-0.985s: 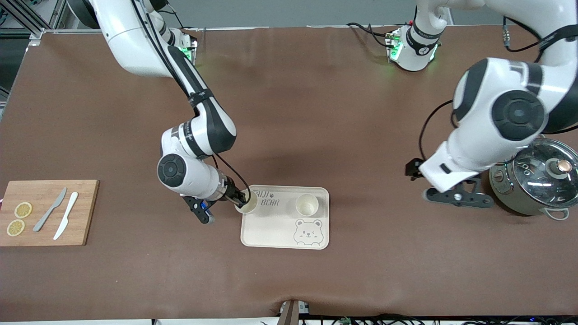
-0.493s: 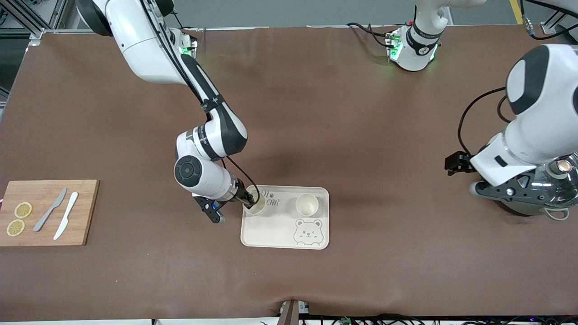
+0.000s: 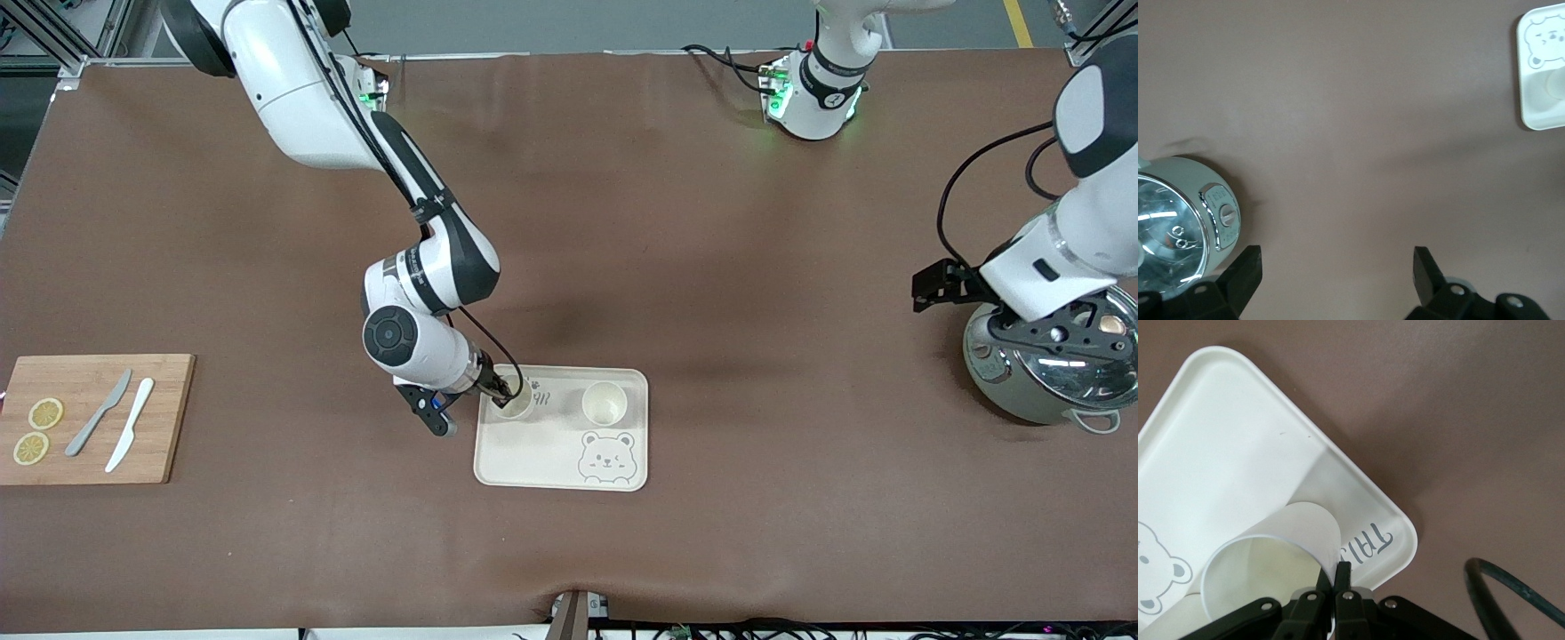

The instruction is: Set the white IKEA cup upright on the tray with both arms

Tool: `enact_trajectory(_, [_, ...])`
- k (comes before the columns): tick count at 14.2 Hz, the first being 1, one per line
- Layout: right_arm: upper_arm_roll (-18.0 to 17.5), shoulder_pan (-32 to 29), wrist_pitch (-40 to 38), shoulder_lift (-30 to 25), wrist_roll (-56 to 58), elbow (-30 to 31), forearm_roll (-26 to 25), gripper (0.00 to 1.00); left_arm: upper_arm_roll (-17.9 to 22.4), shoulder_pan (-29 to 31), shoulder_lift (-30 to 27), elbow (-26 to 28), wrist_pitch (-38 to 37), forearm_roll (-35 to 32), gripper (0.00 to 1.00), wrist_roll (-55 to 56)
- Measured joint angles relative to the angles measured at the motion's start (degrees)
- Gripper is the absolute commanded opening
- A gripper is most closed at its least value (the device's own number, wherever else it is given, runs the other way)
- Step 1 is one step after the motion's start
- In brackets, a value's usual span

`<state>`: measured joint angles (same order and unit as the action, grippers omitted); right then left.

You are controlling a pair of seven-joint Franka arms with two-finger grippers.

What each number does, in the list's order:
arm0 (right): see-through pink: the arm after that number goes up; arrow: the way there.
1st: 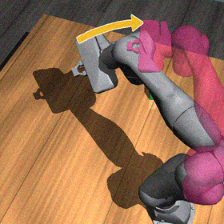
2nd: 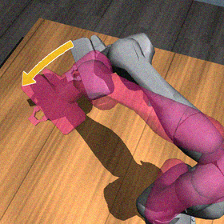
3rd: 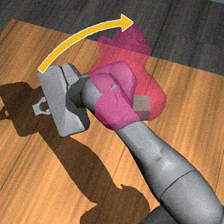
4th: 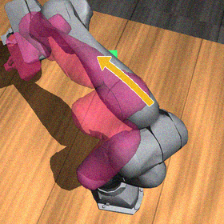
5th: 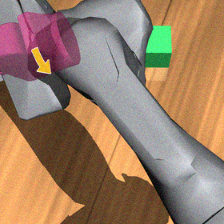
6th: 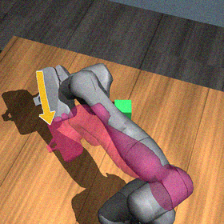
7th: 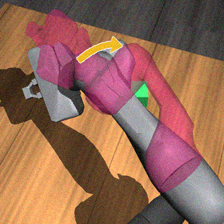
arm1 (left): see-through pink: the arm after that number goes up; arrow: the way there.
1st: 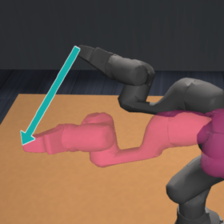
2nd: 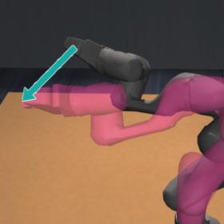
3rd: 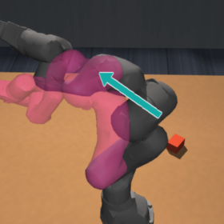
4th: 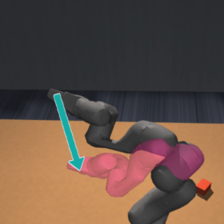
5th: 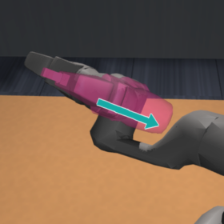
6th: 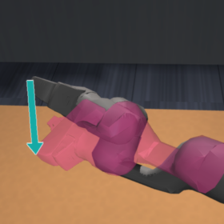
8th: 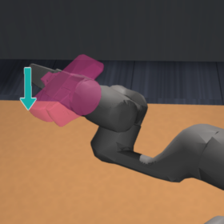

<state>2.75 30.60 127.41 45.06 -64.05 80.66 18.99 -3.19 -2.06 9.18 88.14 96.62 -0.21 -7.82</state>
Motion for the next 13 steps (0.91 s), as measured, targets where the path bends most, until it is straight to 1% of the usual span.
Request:
enact_trajectory(1, [0.0, 0.0, 0.0, 0.1, 0.0, 0.0, 0.0, 0.0, 0.0, 0.4, -1.1, 1.0, 0.1, 0.5, 1.0, -0.4])
enact_trajectory(2, [0.0, 0.0, 0.0, 0.1, 0.0, -0.1, 0.0, 0.1, 0.0, 0.6, -1.8, 1.6, 0.2, 0.6, 1.0, -0.6])
enact_trajectory(3, [0.0, 0.0, 0.0, 0.1, 0.0, -0.1, 0.0, 0.64, 0.0, 0.6, -2.4, 2.0, 0.2, 0.6, 1.0, -0.6])
enact_trajectory(4, [0.1, 0.0, 0.0, 0.2, 0.0, -0.1, 0.0, 1.0, -0.1, 0.6, -2.7, 2.2, 0.2, 0.6, 1.0, -0.6])
enact_trajectory(9, [0.4, 0.0, -0.2, 0.3, 2.0, -0.5, -3.9, 1.0, -0.1, 0.6, -3.7, 2.5, 0.1, 0.6, 1.0, -0.6])
enact_trajectory(11, [0.8, -0.1, -3.3, 0.2, 2.2, -1.7, -4.3, 1.0, -0.1, 0.5, -4.1, 2.5, 0.1, 0.6, 1.0, -0.5])
enact_trajectory(13, [1.2, -0.8, -8.7, 0.0, 2.4, -4.8, -4.3, 1.0, -0.2, 0.4, -4.4, 2.6, 0.1, 0.6, 1.0, -0.2])
